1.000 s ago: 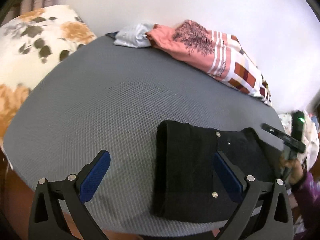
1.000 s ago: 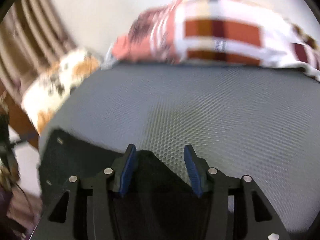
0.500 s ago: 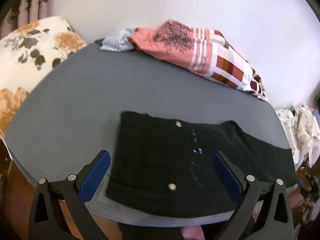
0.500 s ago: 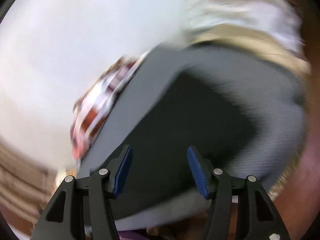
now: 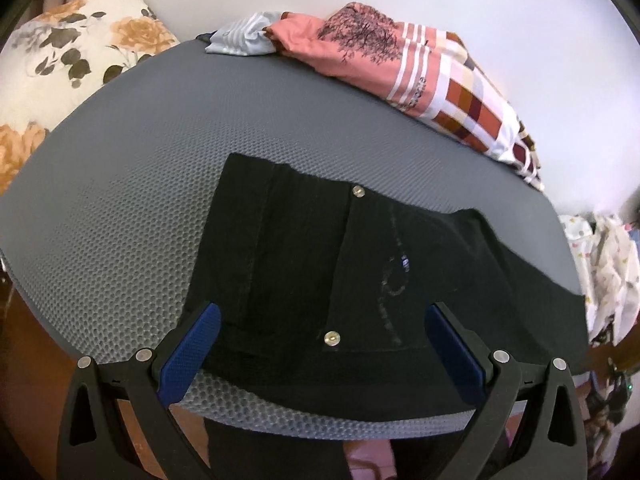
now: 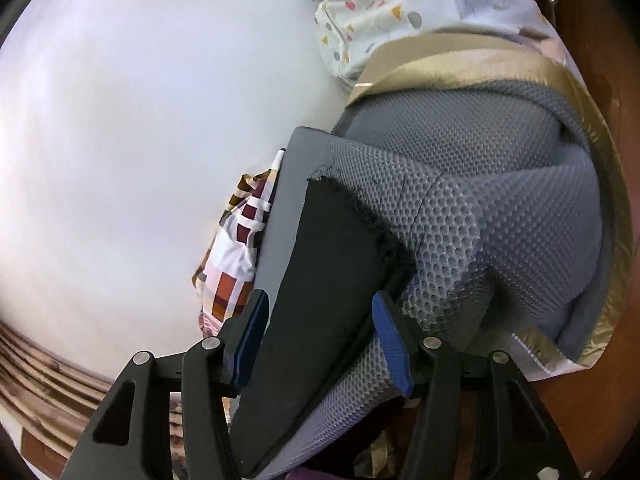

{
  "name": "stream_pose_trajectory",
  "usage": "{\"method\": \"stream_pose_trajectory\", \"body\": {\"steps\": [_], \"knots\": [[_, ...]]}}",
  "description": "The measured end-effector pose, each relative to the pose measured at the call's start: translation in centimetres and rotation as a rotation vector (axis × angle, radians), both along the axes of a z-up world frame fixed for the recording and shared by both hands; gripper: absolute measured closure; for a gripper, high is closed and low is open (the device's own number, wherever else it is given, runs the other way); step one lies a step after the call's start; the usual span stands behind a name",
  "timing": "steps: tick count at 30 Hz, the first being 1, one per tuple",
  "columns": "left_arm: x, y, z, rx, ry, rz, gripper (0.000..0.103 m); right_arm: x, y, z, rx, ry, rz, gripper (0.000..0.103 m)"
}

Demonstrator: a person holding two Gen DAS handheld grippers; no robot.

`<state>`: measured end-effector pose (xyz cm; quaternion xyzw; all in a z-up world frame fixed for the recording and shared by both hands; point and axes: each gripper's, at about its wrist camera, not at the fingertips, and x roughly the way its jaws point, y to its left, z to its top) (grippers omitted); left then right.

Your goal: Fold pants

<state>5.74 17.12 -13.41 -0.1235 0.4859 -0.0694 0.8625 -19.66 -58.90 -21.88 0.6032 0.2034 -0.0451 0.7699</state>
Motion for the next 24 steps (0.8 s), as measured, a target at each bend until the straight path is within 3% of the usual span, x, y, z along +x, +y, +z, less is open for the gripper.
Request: {"method": "stream_pose_trajectory", "body": {"steps": [8,11,13,15,22,24], "knots": [[0.0,-0.5,-0.6,0.017,0.016,-0.018,0.001,1.0,-0.3,-1.6,0.04,0.027,-0.014,0.053],[0.0,-1.0,-0.7,0.034,0.012,-0.032,0.001,1.5,-0.1,-1.7,0.032,0.031,-0.009,0.06],[0.0,-1.5,-0.7,0.059,0.012,-0.051,0.001,2.0,0.2,-1.5,0.0,0.065,0.0,0.084],[-0.1,-2.1,-0.7,0.089,0.007,-0.073,0.001,2.6,0.4,-1.9,-0.015,0.12,0.002,0.096],[-0.5,-3.3,-0.4,0.154,-0.035,-0.125,0.001,1.3,1.2,-0.4,-0.091,0.155,0.006,0.099],[-0.5,-3.5,-0.6,0.169,-0.028,-0.14,0.001,1.1,1.0,-1.3,-0.074,0.183,0.012,0.099]]}}
